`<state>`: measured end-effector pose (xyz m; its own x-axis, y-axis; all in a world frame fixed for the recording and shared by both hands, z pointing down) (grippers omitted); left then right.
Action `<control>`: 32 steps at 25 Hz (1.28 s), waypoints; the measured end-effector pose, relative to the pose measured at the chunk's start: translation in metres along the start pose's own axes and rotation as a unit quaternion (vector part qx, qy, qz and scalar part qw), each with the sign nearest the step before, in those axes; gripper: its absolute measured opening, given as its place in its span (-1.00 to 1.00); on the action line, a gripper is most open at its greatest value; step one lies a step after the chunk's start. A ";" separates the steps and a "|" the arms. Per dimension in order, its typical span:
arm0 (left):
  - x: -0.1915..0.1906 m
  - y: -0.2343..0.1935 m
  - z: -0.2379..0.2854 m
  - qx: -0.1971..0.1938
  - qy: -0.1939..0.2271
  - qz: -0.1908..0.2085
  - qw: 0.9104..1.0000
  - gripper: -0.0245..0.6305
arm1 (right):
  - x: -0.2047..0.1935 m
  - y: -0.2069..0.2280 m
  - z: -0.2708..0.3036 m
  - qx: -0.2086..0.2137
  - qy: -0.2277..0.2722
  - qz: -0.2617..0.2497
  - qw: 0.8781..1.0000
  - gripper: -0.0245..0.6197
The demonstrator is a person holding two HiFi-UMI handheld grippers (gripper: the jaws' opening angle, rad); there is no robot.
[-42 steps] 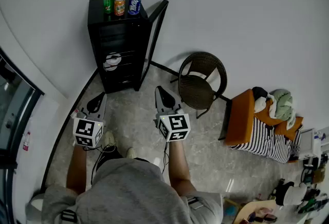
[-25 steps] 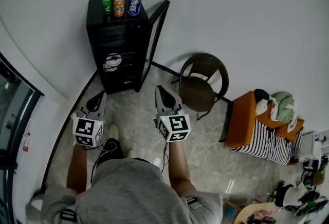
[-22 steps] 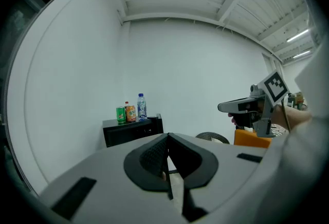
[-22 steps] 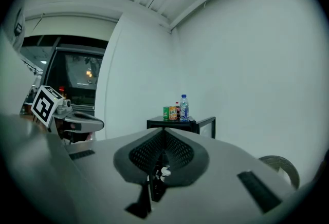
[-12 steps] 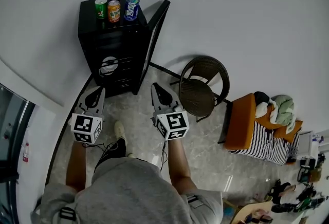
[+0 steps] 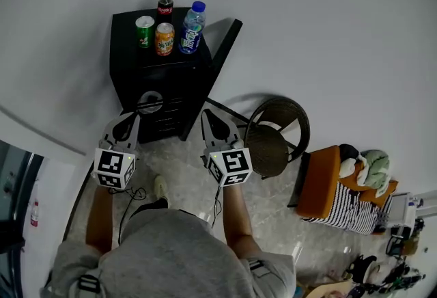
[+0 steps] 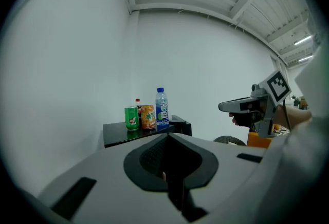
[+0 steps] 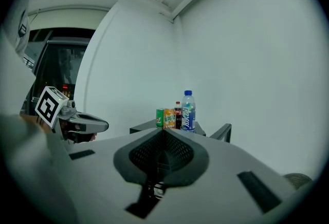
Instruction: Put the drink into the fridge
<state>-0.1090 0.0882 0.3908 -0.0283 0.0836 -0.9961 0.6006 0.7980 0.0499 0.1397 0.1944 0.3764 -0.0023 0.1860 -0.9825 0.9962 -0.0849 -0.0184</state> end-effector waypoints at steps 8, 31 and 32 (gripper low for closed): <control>-0.016 -0.055 0.030 0.019 -0.004 -0.001 1.000 -0.91 | -0.020 -0.006 0.084 0.032 -0.002 0.002 0.999 -0.85; -0.023 -0.138 0.068 0.124 -0.012 0.001 0.992 -0.91 | -0.049 0.024 0.248 0.063 0.005 0.009 0.998 -0.41; -0.023 -0.140 0.071 0.130 -0.012 0.001 0.992 -0.91 | -0.050 0.025 0.253 0.064 0.005 0.006 0.998 -0.39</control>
<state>-0.1361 -0.0678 0.4011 -0.0088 0.0685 -0.9976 0.7858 0.6175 0.0355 0.1430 -0.0643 0.3778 0.0107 0.1931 -0.9811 0.9771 -0.2107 -0.0309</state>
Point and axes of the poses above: the fingertips, and each gripper's own axes: z forward along the fingers, y to its right, x out of its top, the point moved 9 cm from there along -z, backward along the fingers, and after that the axes turned 15 degrees about y, right-handed, at the moved point
